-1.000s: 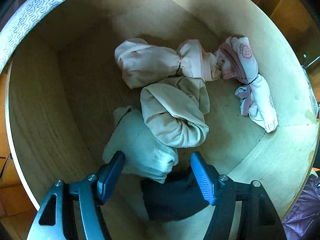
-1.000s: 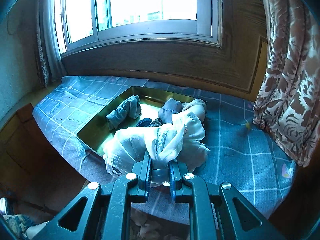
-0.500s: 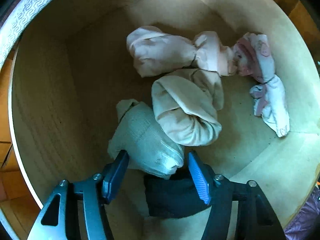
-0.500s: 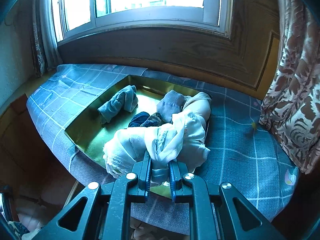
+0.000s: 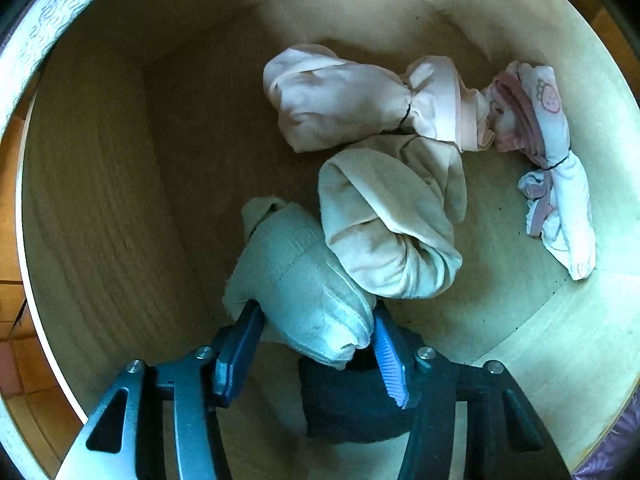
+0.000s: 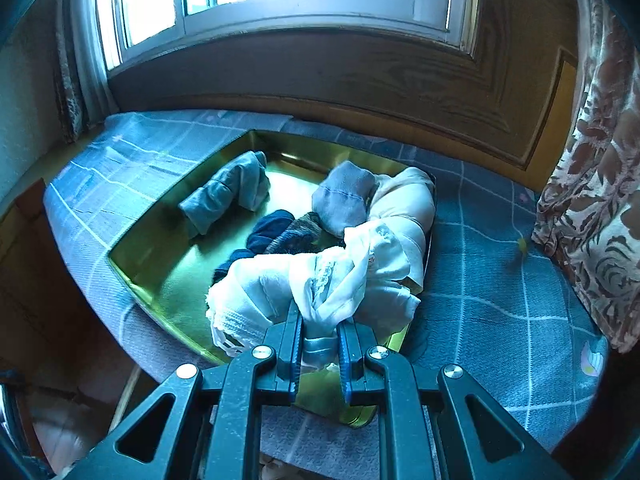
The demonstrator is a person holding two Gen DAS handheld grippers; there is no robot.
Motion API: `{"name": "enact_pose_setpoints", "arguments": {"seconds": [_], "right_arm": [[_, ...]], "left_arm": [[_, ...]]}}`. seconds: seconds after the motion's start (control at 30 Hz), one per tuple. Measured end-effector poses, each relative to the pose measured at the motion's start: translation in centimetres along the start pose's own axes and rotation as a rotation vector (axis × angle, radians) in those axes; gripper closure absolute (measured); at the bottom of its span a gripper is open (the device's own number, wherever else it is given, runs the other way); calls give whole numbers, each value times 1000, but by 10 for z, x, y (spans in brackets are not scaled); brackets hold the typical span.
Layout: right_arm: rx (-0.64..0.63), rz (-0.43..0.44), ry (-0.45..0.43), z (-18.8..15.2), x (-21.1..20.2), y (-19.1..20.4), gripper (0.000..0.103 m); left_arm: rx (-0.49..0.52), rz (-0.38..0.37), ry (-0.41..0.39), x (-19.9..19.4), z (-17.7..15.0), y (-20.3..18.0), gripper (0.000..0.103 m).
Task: Organize soft objects
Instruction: 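Grasp the pale green sock with the left gripper while the right gripper carries the white cloth over the box, then lower the white lacy cloth into the gold box and open the right gripper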
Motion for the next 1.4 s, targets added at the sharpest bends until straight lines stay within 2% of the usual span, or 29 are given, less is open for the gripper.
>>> {"name": "enact_pose_setpoints", "arguments": {"seconds": [0.13, 0.37, 0.57, 0.83, 0.93, 1.1, 1.2, 1.4], "right_arm": [[-7, -21, 23, 5, 11, -2, 88], [-29, -55, 75, 9, 34, -7, 87], [-38, -65, 111, 9, 53, -10, 82], [-26, -85, 109, 10, 58, -8, 80], [-12, -82, 95, 8, 55, -10, 73], [-25, -100, 105, 10, 59, -9, 73], [-30, -109, 128, 10, 65, -9, 71], [4, -83, 108, 9, 66, -14, 67]], "left_arm": [[30, 3, -15, -3, -1, 1, 55], [13, -4, -45, -9, -7, -1, 61], [-16, -67, -69, -16, -16, 5, 63], [-29, -81, -95, -17, -13, 10, 64], [-44, -102, -112, -22, -19, 9, 64], [-48, -102, -126, -23, -26, 9, 64], [-71, -104, -155, -29, -34, 7, 64], [-109, -135, -225, -46, -48, 12, 64]]}}
Point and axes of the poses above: each gripper's, at about its wrist camera, not at the fingertips, and x roughly the way its jaws point, y to its left, z to its top, the point moved 2 cm from there along x, roughly the way its jaws point, and after that the axes turned 8 degrees about z, right-handed, at the moved point
